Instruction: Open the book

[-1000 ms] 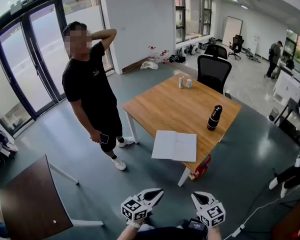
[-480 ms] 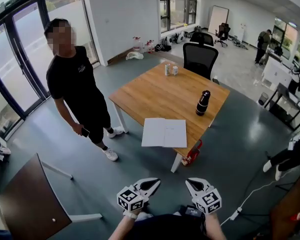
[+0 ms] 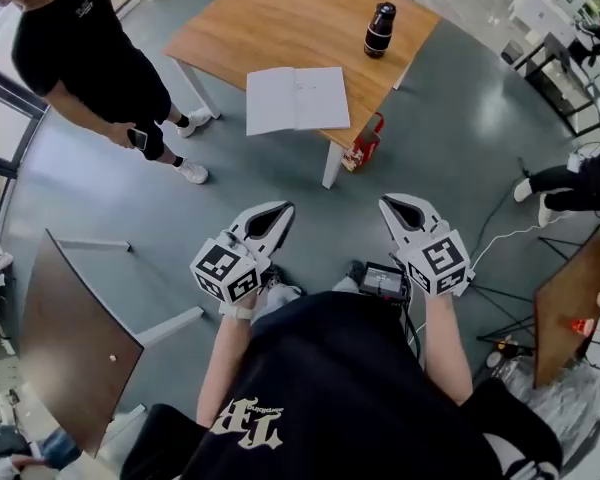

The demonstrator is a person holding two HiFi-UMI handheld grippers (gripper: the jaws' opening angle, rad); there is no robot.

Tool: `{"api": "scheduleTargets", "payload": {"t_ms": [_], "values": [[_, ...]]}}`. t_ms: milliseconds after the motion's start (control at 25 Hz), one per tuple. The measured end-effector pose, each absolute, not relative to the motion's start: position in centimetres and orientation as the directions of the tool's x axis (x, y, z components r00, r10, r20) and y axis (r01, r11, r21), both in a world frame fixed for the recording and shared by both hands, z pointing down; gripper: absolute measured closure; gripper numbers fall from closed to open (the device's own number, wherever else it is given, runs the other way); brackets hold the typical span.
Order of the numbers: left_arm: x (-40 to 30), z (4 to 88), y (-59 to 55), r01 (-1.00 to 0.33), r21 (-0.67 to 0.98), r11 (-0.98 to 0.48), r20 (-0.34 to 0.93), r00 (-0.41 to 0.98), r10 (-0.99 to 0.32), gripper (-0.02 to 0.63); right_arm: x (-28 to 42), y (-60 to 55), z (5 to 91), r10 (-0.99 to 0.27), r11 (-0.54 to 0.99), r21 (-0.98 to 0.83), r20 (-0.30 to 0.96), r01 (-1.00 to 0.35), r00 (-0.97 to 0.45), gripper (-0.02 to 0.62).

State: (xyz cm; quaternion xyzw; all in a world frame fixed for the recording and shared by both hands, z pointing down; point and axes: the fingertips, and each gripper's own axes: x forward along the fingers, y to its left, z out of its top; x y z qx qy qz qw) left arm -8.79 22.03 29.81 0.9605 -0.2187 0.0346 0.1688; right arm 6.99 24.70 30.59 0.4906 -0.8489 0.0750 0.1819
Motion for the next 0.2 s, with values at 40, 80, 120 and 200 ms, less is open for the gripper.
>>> {"api": "scheduleTargets", "payload": {"t_ms": [40, 80, 120, 200], "values": [[-8.7, 30.0, 22.0, -0.431, 0.309, -0.848, 0.144, 0.902, -0.407, 0.598, 7.3, 24.7, 30.7, -0.808, 0.502, 0.052, 0.383, -0.863, -0.447, 0.609], [-8.6, 30.2, 22.0, -0.431, 0.309, -0.848, 0.148, 0.902, -0.404, 0.598, 7.6, 24.7, 30.9, -0.81, 0.498, 0.051, 0.384, -0.866, -0.443, 0.609], [-8.5, 30.5, 22.0, -0.43, 0.309, -0.848, 0.154, 0.903, -0.402, 0.598, 7.8, 24.7, 31.2, -0.812, 0.494, 0.049, 0.385, -0.868, -0.44, 0.609], [-8.4, 31.2, 22.0, -0.429, 0.308, -0.849, 0.165, 0.903, -0.397, 0.598, 8.2, 24.8, 31.8, -0.814, 0.486, 0.045, 0.387, -0.873, -0.433, 0.609]]}}
